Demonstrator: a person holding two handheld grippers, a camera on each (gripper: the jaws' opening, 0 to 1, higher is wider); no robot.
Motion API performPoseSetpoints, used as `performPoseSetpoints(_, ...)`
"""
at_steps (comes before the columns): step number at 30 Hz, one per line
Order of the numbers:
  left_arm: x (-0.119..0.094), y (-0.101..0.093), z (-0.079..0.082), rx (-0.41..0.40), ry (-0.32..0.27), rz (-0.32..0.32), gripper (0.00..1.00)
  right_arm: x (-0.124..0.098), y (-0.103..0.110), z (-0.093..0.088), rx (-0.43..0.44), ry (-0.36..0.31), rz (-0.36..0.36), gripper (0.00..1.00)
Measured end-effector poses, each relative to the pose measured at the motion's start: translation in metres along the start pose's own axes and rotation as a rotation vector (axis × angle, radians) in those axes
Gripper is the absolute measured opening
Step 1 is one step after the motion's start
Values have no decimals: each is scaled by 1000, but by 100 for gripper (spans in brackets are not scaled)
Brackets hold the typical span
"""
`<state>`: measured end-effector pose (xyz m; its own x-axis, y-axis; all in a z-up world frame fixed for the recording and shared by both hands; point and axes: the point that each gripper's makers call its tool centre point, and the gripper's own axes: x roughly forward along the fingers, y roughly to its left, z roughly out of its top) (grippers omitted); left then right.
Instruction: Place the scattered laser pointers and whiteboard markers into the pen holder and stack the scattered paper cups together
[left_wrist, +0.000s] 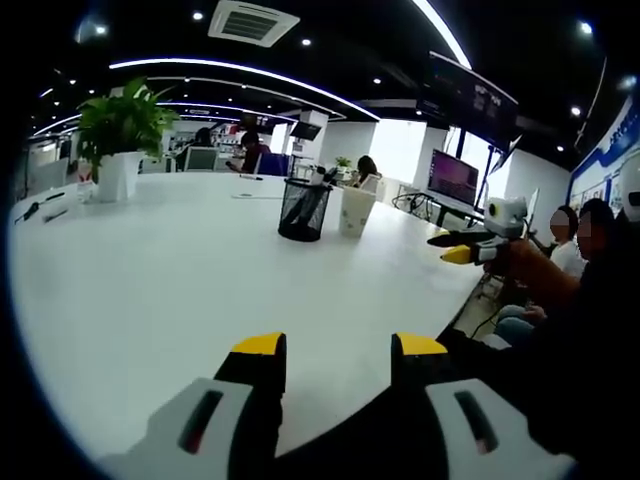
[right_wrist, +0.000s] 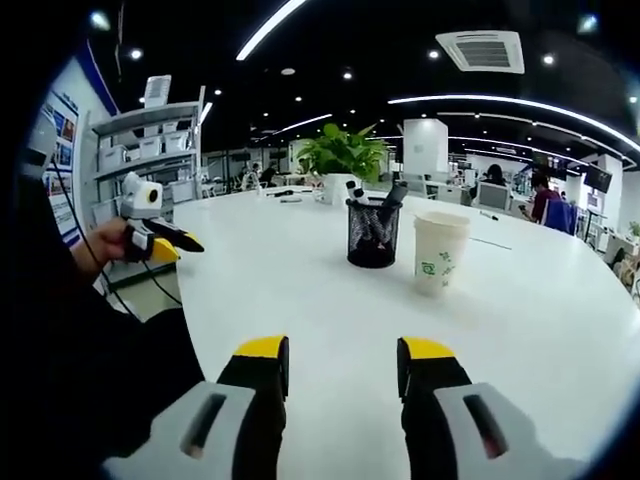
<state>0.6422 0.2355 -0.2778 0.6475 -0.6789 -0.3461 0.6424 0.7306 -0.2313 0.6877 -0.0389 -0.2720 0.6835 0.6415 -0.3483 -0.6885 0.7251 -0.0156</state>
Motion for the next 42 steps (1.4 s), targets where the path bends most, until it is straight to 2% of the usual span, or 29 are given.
performPoseSetpoints(23,-6,0,-6,4,14,4,45,-34,18,9,-27,53,-14,51)
performPoseSetpoints(32,-11,2,-7,2,18,11,46,-42,22,7,-25,66,-13,52)
performPoseSetpoints(42,-28,2,-2,18,18,19,47,-49,26,12,-34,61,-16,53)
